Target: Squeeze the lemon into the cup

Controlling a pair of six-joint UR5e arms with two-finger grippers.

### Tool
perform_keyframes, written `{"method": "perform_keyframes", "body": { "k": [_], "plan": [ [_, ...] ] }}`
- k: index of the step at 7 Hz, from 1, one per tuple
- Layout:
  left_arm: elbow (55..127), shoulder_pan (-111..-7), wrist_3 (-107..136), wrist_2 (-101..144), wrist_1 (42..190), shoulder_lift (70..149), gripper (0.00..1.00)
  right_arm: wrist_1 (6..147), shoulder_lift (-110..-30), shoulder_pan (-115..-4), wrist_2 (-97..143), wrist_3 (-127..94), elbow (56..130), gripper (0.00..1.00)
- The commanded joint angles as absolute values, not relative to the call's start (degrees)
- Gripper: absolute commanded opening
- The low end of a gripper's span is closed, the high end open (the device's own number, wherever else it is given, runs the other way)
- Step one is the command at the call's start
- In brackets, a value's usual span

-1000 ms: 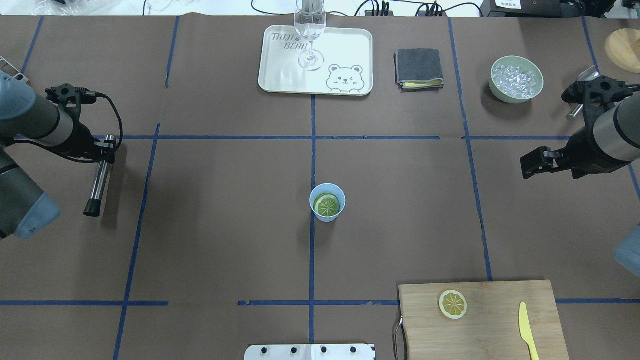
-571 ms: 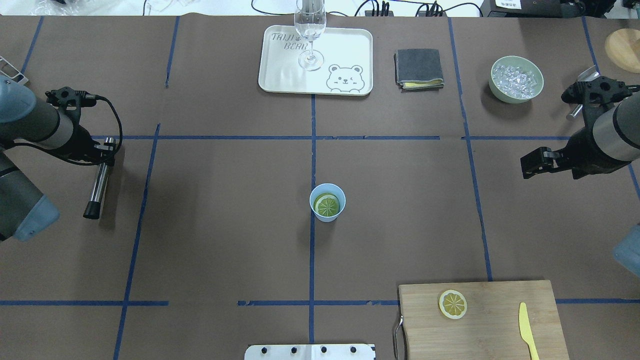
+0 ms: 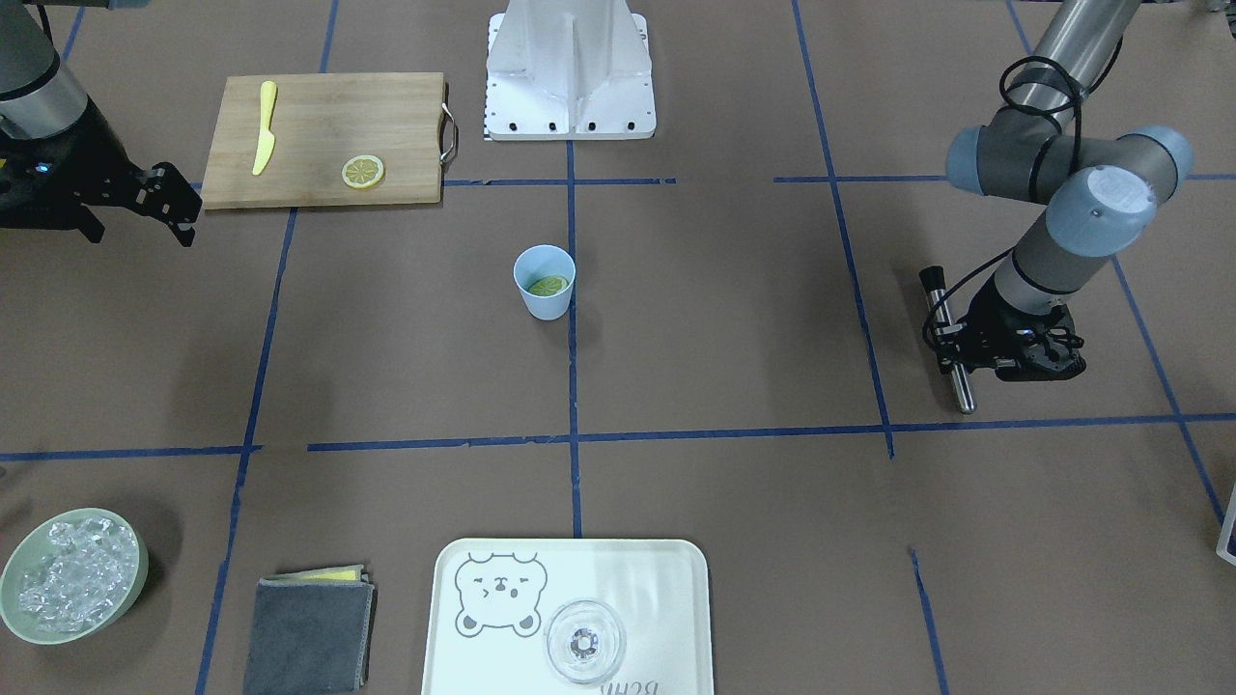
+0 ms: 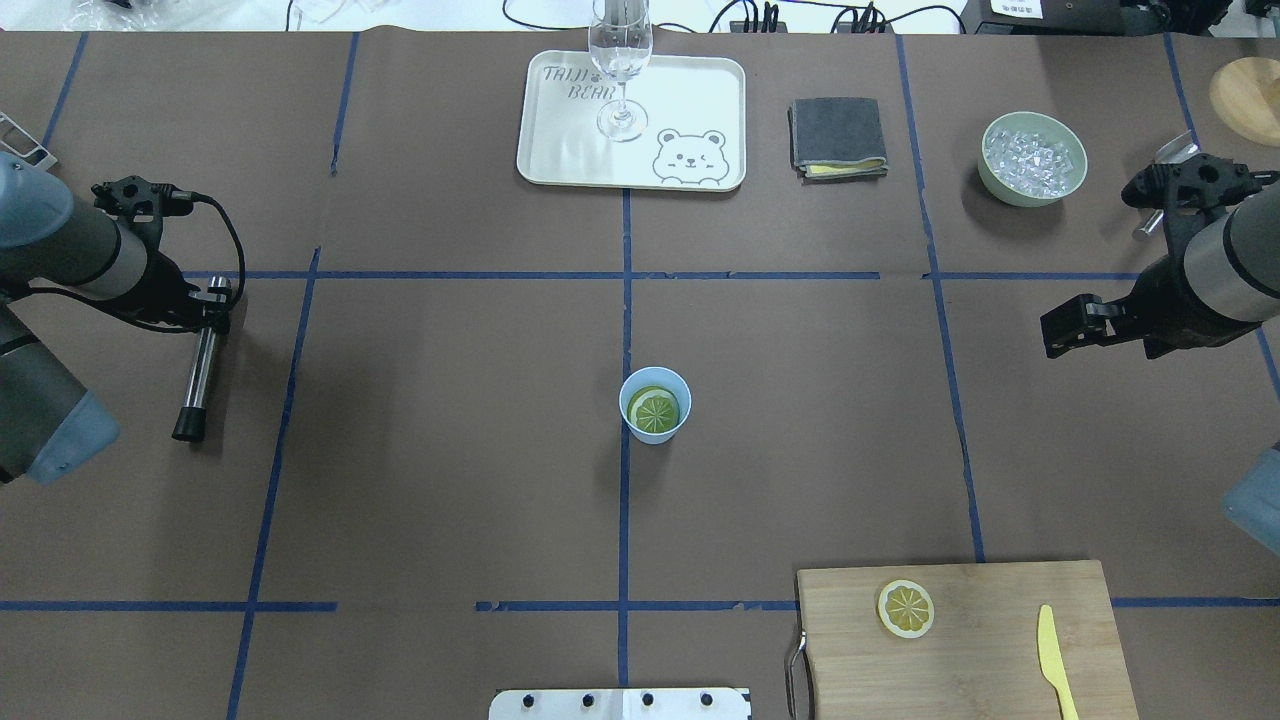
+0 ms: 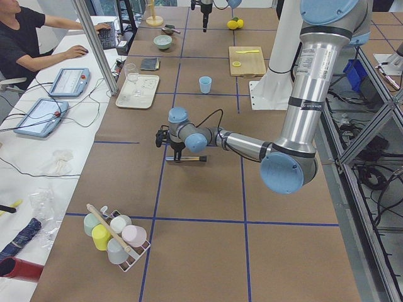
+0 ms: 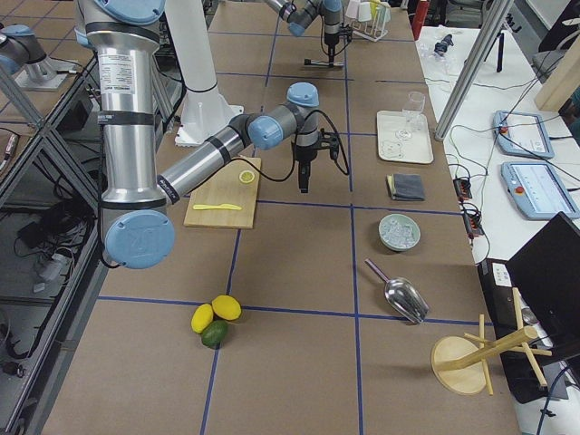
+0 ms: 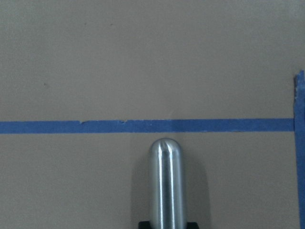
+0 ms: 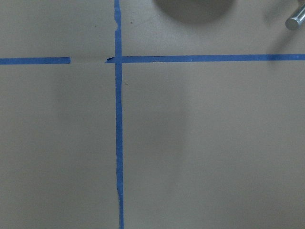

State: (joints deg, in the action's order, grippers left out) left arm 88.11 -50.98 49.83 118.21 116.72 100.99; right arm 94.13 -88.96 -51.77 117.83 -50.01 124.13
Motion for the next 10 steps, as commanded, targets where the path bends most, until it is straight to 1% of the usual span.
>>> {"method": "perform_keyframes", "body": {
  "k": [1, 2, 3, 4, 5, 6, 8, 9, 10],
  "plan": [
    [88.59, -51.06, 49.66, 118.21, 116.72, 100.99, 1.00, 94.13, -88.95, -51.77, 117.86, -49.92, 124.10, 1.00],
    [89.38, -51.15, 49.31, 118.21, 116.63, 100.99, 1.00, 94.13, -88.86, -51.85, 117.95, -49.83, 124.10, 1.00],
    [93.13, -51.50, 49.13, 118.39, 116.11, 100.64, 1.00, 94.13, -88.86, -52.90, 118.04, -49.31, 124.01, 1.00],
    [97.17, -51.94, 47.91, 118.91, 115.58, 98.98, 1.00, 94.13, -88.77, -55.09, 118.65, -45.65, 122.36, 1.00],
    [98.77, -54.55, 41.37, 119.00, 114.45, 98.01, 1.00, 94.13, -88.60, -59.02, 121.26, -39.96, 119.21, 1.00],
    [98.88, -61.89, 32.00, 119.44, 112.87, 97.22, 1.00, 94.13, -88.25, -64.02, 123.81, -32.42, 115.18, 1.00],
    [97.22, -74.82, 16.50, 130.29, 110.22, 93.80, 1.00, 94.13, -88.15, -72.56, 128.30, -20.88, 108.75, 1.00],
    [95.47, -80.02, 8.95, 131.82, 109.95, 91.60, 1.00, 94.22, -88.15, -77.82, 131.63, -12.65, 104.20, 1.00],
    [92.67, -85.11, 2.35, 131.84, 108.65, 91.23, 1.00, 94.22, -88.33, -82.31, 133.05, -5.61, 99.97, 1.00]
  ]
}}
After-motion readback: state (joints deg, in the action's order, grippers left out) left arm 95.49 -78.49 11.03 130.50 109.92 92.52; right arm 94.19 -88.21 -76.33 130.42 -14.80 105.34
